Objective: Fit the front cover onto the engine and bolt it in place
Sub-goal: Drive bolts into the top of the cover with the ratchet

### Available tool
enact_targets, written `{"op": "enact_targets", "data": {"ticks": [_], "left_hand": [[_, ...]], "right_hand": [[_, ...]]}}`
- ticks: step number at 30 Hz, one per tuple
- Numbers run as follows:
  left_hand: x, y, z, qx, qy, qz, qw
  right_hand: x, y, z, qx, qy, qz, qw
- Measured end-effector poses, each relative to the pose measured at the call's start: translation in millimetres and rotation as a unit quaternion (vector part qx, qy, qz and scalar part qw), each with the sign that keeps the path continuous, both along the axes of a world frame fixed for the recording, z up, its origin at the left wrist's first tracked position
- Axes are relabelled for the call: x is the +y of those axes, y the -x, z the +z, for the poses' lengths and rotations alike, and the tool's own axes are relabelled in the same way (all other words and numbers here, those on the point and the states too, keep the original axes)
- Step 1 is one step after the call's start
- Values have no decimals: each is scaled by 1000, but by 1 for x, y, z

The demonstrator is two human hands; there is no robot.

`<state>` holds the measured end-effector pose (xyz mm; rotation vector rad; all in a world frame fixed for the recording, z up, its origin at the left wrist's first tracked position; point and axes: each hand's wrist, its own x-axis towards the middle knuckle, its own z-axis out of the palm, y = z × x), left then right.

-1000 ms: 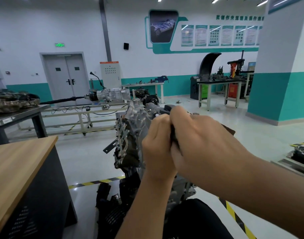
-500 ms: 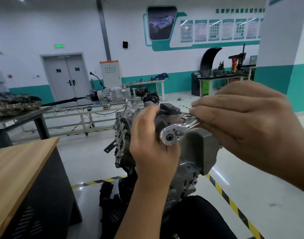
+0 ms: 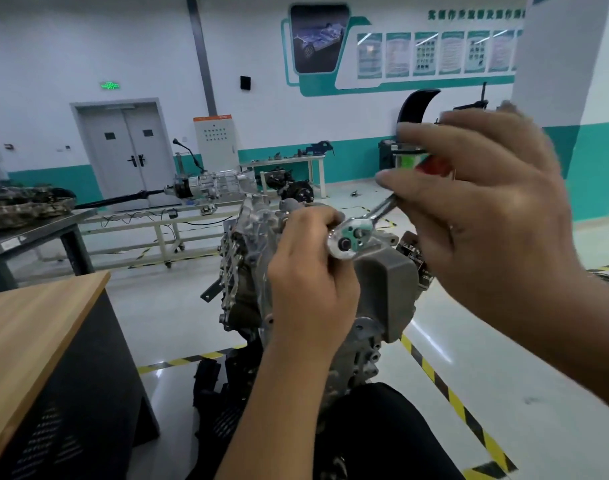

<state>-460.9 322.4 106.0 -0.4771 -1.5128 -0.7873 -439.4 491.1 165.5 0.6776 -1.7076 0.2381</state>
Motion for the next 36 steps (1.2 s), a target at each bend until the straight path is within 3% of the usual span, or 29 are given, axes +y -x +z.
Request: {"op": "enact_targets", "data": {"ticks": [2, 6, 12, 14, 18, 21, 24, 26, 31, 36], "left_hand": [[5, 5, 3, -14, -14, -58, 998], [17, 19, -2, -51, -129, -132, 981], [8, 19, -10, -35, -35, -154, 987], [5, 20, -9, -35, -64, -160, 984], [5, 20, -14, -41, -90, -135, 986], [2, 21, -12, -47, -68, -138, 987], [-3, 20, -7, -70, -49, -154, 984], [-6, 20, -2, -67, -70, -163, 982], [-2, 28, 1, -91, -92, -163, 978], [-9, 25, -2, -117, -12, -166, 979]], "right_hand": [[-9, -7, -19, -30, 2, 25, 999], [-19, -25, -64, -176, -22, 62, 982], [12, 2, -17, -14, -32, -14, 999], [-1, -5, -35, -30, -14, 5, 999], [-22, -21, -72, -198, -12, 91, 976], [-13, -9, -46, -134, -26, 102, 985], [2, -2, -22, -41, 15, 43, 998], [-2, -8, -34, -56, 18, 33, 998], [-17, -18, -73, -208, 6, 101, 973], [2, 10, -25, -89, 36, 59, 994]]}}
